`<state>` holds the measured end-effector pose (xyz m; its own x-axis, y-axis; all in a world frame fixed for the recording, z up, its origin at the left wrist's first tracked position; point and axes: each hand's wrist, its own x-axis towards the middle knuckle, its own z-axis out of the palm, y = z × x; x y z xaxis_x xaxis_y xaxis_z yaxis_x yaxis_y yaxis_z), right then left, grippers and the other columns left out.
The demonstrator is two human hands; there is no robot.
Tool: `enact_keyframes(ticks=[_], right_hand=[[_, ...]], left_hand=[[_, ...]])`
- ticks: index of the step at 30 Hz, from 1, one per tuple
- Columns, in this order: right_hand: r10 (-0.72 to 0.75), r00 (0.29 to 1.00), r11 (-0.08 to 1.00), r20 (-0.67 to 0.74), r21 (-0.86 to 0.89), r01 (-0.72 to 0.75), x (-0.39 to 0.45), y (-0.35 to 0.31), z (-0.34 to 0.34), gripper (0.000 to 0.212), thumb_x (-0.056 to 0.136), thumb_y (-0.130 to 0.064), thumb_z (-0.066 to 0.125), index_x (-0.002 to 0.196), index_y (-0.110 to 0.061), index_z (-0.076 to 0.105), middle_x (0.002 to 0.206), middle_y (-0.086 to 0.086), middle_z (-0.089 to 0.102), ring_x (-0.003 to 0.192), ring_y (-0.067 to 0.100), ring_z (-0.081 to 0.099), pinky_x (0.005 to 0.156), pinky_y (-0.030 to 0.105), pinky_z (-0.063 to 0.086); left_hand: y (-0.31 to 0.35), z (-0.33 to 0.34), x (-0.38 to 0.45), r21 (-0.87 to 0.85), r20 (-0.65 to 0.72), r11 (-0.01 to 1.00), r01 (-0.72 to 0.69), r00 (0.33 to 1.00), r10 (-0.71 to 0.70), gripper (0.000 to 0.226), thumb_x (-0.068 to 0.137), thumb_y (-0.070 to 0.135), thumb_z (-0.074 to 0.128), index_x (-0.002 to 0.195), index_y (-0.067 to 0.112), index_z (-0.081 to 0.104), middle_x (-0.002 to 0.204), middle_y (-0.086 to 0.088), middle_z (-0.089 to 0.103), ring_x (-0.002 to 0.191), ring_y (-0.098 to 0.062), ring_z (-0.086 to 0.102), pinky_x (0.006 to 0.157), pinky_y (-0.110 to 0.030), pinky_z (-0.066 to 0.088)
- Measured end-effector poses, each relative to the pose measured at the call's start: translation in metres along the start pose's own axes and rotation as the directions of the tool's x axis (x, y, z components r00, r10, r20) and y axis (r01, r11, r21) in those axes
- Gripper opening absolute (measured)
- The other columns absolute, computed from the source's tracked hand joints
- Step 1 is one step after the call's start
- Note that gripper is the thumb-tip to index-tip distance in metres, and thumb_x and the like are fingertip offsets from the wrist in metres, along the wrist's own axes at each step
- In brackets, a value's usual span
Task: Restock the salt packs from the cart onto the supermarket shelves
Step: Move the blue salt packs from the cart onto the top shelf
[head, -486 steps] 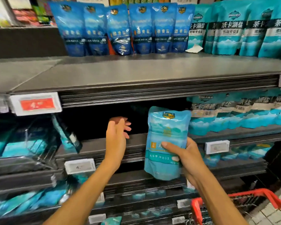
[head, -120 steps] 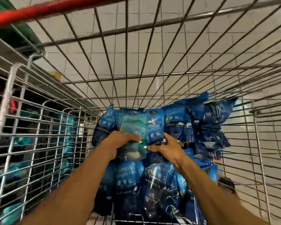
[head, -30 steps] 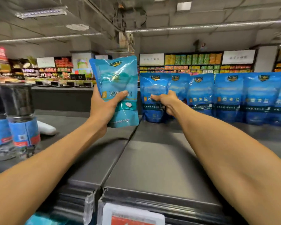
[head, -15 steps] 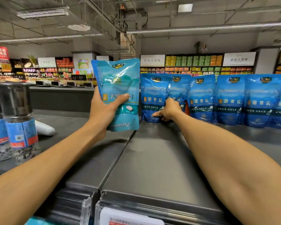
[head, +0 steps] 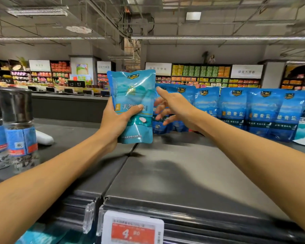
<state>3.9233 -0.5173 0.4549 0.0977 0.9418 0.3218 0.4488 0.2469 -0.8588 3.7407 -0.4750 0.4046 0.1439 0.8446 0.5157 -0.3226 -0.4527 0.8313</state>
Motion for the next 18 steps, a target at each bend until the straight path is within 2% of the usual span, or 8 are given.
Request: enact_keyframes(ticks=[2,4,7,9,12,15,18], right_hand=[[-0.028,1.000,1.000,0.004,0.011,0.028,-0.020,-0.013,0.005,0.057,0.086,-0.070,0.055,0.094,-0.016,0.069,0.073,-0.004,0.073,0.069,0.018,0.073,0.057,0.034,0.060],[-0.067,0.997,0.998,-0.041,-0.019,0.066,-0.041,-0.021,0.009,0.046,0.084,-0.063,0.065,0.102,-0.021,0.072,0.085,-0.008,0.077,0.076,0.015,0.075,0.065,0.035,0.063],[-0.043,0.986,0.997,-0.161,0.058,0.053,-0.068,-0.028,0.013,0.031,0.080,-0.045,0.079,0.100,-0.021,0.075,0.091,-0.008,0.078,0.077,0.008,0.075,0.056,0.027,0.060],[-0.003,0.973,0.978,-0.231,0.201,0.051,-0.085,-0.032,0.013,0.029,0.077,-0.029,0.084,0.101,-0.014,0.076,0.087,-0.003,0.078,0.071,0.009,0.074,0.051,0.023,0.055],[0.018,0.954,0.929,-0.299,0.357,0.094,-0.114,-0.039,0.009,0.023,0.078,-0.011,0.082,0.099,-0.006,0.075,0.081,0.003,0.077,0.064,0.013,0.073,0.052,0.026,0.057],[0.027,0.919,0.933,-0.394,0.341,0.118,-0.146,-0.041,-0.002,0.022,0.081,-0.008,0.079,0.102,-0.008,0.074,0.088,0.005,0.078,0.065,0.014,0.072,0.054,0.029,0.059],[0.030,0.884,0.933,-0.467,0.331,0.143,-0.179,-0.039,-0.011,0.027,0.083,-0.006,0.076,0.110,-0.009,0.072,0.094,0.003,0.078,0.068,0.014,0.073,0.053,0.029,0.059]], left_hand=[[0.006,0.009,-0.006,-0.014,0.023,1.000,0.003,1.000,-0.003,0.058,0.072,0.017,0.086,0.121,0.020,0.055,0.104,0.003,0.075,0.090,-0.017,0.074,0.072,-0.035,0.061],[0.013,0.019,-0.014,-0.002,0.049,1.000,0.006,0.999,-0.006,0.058,0.071,0.017,0.087,0.119,0.021,0.055,0.104,0.004,0.075,0.089,-0.016,0.074,0.068,-0.033,0.061],[0.023,0.035,-0.028,-0.014,0.077,1.000,-0.001,0.997,0.002,0.057,0.070,0.012,0.086,0.117,0.022,0.055,0.104,0.005,0.074,0.089,-0.013,0.074,0.065,-0.027,0.059],[0.028,0.049,-0.041,-0.050,0.102,0.999,0.009,0.995,-0.004,0.057,0.070,0.006,0.085,0.115,0.022,0.054,0.105,0.003,0.074,0.090,-0.014,0.074,0.068,-0.030,0.060],[0.040,0.066,-0.060,-0.114,0.177,0.993,0.033,0.984,-0.012,0.062,0.068,-0.002,0.082,0.119,0.017,0.053,0.104,-0.001,0.075,0.088,-0.020,0.074,0.066,-0.033,0.060],[0.049,0.079,-0.077,-0.133,0.289,0.991,0.020,0.957,0.020,0.069,0.067,-0.007,0.079,0.128,0.008,0.051,0.109,-0.008,0.074,0.093,-0.027,0.073,0.069,-0.037,0.060],[0.050,0.091,-0.098,-0.156,0.391,0.986,0.065,0.920,0.001,0.064,0.075,-0.004,0.076,0.132,0.007,0.049,0.115,-0.010,0.072,0.099,-0.029,0.071,0.075,-0.040,0.059]])
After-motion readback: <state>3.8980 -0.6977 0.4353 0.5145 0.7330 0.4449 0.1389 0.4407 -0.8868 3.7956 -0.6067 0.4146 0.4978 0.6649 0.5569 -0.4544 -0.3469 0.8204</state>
